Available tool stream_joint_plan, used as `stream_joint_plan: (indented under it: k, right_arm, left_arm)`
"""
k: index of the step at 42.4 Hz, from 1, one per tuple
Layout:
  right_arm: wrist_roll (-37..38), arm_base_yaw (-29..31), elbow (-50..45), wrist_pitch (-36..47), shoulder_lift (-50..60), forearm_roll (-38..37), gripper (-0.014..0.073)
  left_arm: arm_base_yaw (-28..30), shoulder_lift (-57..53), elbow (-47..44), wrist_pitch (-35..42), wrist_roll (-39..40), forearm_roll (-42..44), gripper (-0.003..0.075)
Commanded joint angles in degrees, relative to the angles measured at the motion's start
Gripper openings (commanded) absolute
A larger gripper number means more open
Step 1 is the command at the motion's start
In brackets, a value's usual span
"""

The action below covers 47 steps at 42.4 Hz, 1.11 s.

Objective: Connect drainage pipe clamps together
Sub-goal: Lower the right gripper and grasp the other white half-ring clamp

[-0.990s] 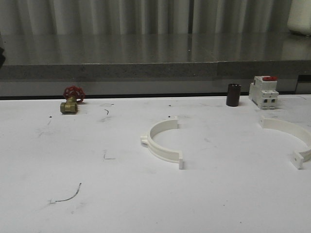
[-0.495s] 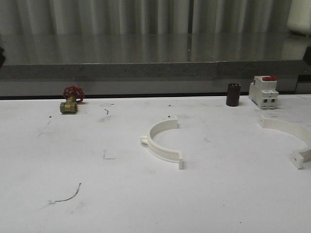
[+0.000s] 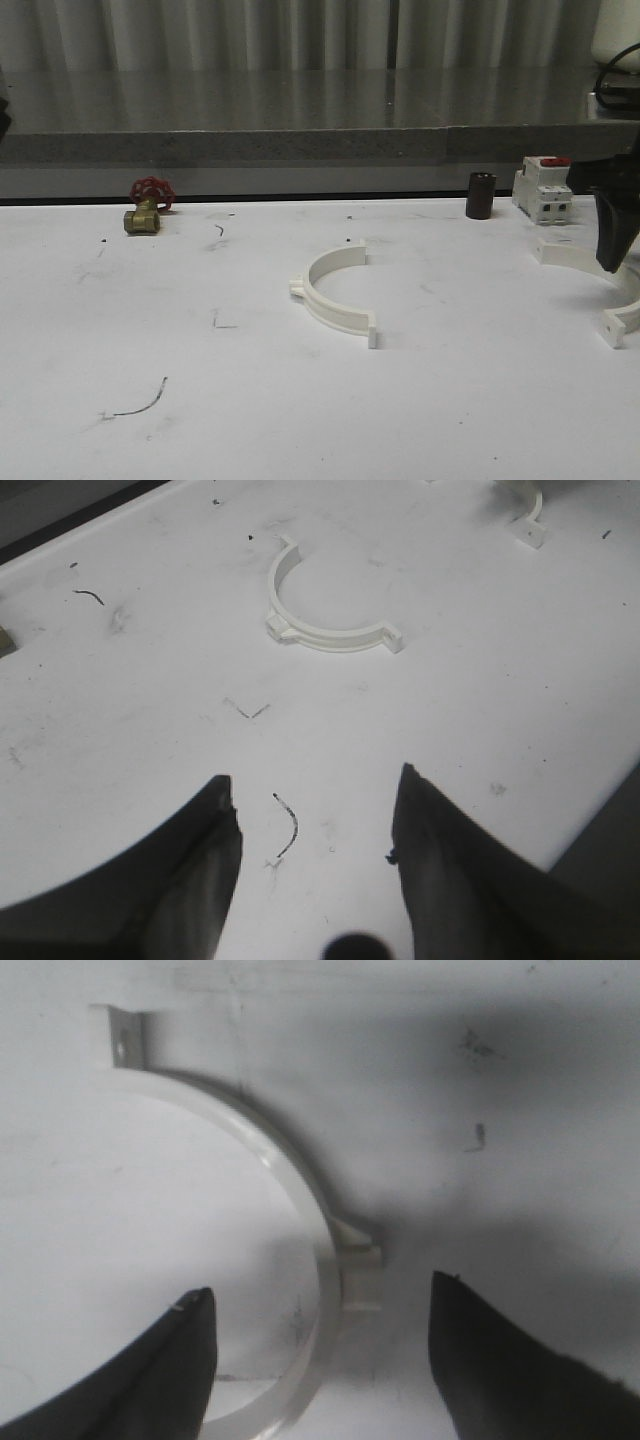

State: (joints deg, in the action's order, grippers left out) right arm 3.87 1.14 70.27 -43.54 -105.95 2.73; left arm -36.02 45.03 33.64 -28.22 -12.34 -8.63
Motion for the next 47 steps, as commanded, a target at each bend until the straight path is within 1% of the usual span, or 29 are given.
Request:
stream_joint_plan:
  k: [1,6,7,12,16,18,30,38,47]
  right_arm:
    - [-0.9,0.3,2.2,1.7,0.9,-0.3,0.0489]
    - [-0.9,0.3,2.2,2.2,0.1,-0.5,0.0471]
    - [-0.9,0.3,2.2,2.2,0.1,-0.5,0.0456]
    - [-0.9,0.3,2.2,2.6,0.1,-0.6,0.0325]
    - [-0.9,0.3,2.2,2.6,0.1,-0.6,0.0266]
    - [-0.9,0.3,2.2,2.5,0.1,-0.6,0.0255]
    - [-0.9,0.3,2.2,0.7,0.1,-1.0,0.0254]
    - [-0.9,0.3,2.2,0.3,0.1,-1.0,0.0173]
    - [-0.9,0.3,2.2,0.1,0.1,-1.0,0.0162]
  left_arm:
    - [0.2,-0.3,1.5,4.0,0.0,-0.4,0.0345]
    - [0.2,-0.3,1.5,4.0,0.0,-0.4,0.0345]
    - [0.2,-0.3,1.5,4.0,0.0,-0.4,0.0345]
    - [0.2,-0.3,1.5,4.0,0.0,-0.4,0.0345]
    - [0.2,-0.3,1.5,4.0,0.0,-0.4,0.0345]
    - [0.2,-0.3,1.5,4.0,0.0,-0.4,0.0345]
    - [0.2,-0.3,1.5,4.0,0.0,-0.4,0.0345]
    - [0.2,-0.3,1.5,4.0,0.0,-0.4,0.0345]
    - [0.2,-0.3,1.5,4.0,0.0,-0.4,0.0345]
